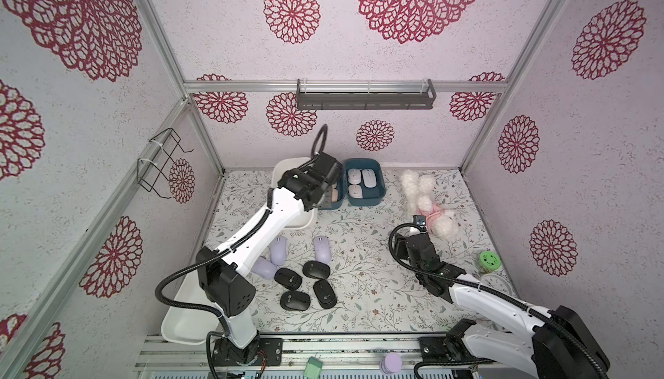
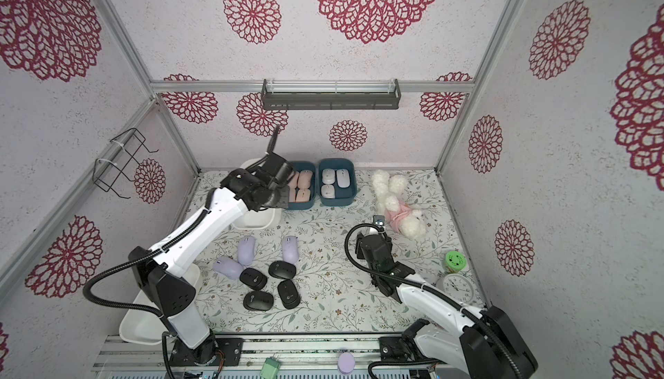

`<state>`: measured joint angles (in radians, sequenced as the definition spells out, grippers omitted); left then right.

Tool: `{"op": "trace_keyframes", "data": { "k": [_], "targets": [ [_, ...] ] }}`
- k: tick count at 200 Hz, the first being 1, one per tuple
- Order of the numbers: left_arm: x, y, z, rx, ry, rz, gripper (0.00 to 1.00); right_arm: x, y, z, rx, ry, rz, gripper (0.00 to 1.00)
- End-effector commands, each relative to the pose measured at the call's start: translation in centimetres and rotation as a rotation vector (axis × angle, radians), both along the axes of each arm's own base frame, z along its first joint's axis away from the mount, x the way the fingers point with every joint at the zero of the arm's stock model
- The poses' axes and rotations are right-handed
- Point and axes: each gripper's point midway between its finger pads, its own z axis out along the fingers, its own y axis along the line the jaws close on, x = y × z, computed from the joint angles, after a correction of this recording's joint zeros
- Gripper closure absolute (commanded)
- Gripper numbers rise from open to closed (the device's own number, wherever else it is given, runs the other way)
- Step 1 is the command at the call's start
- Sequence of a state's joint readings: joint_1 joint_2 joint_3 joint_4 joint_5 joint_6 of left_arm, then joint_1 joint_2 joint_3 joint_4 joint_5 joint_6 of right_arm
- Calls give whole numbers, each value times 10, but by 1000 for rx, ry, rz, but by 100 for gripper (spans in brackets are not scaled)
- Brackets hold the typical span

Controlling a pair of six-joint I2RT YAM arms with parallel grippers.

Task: Place the mice by color into the storage box
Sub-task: Pick up the storage box at the center of the board, then place the storage box at the center of the board.

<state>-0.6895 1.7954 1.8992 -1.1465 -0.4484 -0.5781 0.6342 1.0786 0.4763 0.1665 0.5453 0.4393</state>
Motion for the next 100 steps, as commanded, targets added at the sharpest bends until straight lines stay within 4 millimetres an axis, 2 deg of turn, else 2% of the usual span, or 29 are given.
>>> {"op": "trace_keyframes", "data": {
  "k": [1, 10, 25, 49, 82, 84, 86, 100],
  "targets": [
    [-9, -30, 4, 20, -66, 41, 100, -4, -31, 10, 2, -55, -150, 33],
    [-14, -51, 3, -15, -63, 6, 100, -6, -37, 13, 6, -72, -176, 33],
    [-24, -75, 0, -61, -55, -15, 100, -10, -47, 18, 9, -103, -210, 32],
    [-36, -119, -13, -206, -12, -47, 100, -14, -52, 24, 21, -125, -218, 32],
    [-40, -146, -17, -276, -11, -49, 100, -17, -58, 26, 40, -140, -243, 32],
    [-38, -150, -30, -262, 8, -46, 100, -17, -59, 26, 41, -142, -246, 32],
    [-38, -151, -35, -260, 16, -42, 100, -17, -59, 26, 42, -142, -247, 32],
    [-42, -163, -49, -303, 64, -45, 100, -18, -61, 28, 48, -149, -252, 31]
  ]
}}
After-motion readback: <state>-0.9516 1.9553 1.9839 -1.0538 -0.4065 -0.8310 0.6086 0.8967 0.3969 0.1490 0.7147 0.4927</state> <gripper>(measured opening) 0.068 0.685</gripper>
